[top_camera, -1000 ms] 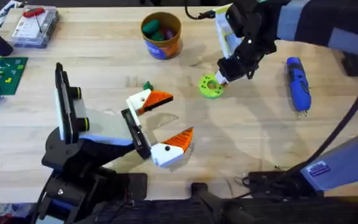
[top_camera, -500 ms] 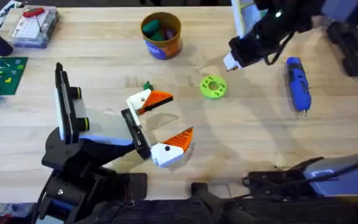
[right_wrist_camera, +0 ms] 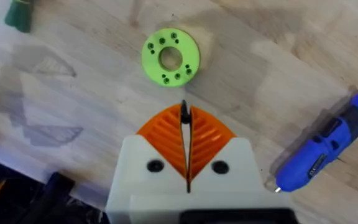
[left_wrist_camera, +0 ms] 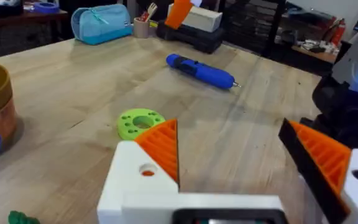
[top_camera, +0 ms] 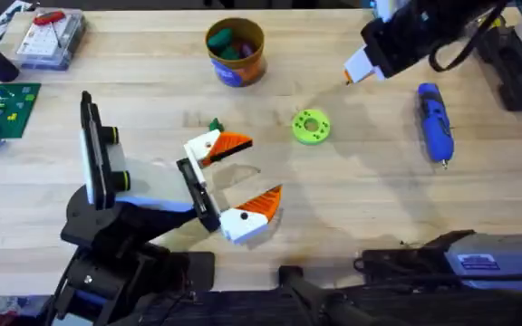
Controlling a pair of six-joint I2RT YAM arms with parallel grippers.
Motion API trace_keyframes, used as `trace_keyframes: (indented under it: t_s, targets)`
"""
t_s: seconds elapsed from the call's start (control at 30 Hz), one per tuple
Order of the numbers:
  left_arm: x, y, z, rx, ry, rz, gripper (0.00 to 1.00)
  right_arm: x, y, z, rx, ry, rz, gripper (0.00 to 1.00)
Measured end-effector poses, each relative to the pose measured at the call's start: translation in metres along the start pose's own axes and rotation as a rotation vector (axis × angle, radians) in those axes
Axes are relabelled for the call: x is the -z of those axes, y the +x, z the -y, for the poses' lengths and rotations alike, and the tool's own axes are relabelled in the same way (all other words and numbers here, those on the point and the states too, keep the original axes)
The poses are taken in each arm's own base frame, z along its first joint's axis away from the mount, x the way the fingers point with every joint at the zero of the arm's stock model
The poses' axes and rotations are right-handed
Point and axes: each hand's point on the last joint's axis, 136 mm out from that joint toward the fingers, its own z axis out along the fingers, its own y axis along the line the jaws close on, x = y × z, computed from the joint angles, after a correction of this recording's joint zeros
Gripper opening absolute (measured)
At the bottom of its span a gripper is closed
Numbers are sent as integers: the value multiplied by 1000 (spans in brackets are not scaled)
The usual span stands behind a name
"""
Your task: Pick up the gripper from the table and insert it into the empty holder that is missing its gripper. Then pick up a screw, insert it into the mounting hole, and use the screwdriver to tighten it. Finally, clean up the table by picking up the vegetable and placing it into the bucket.
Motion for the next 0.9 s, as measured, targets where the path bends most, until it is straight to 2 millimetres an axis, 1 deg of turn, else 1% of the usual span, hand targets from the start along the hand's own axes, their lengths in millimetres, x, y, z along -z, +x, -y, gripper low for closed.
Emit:
trace_keyframes:
  t_s: [0.13,0.27,0.43,0.57,0.7,0.83,0.9]
  targets:
    - [0,0,0,0,0,0,986,15,-6,-12,54,-10,20,3]
    - [0,0,0,0,0,0,986,29,-19,-29,113,-21,74,3]
    - [0,0,0,0,0,0,986,48,-31,-65,222,-55,136,3]
    - [0,0,0,1,0,0,986,63,-30,-93,310,-87,161,3]
    - [0,0,0,0,0,0,986,74,-28,-116,383,-115,178,3]
    - [0,0,0,0,0,0,986,78,-23,-135,449,-138,184,3]
    - [0,0,0,0,0,0,986,78,-21,-141,472,-145,184,3]
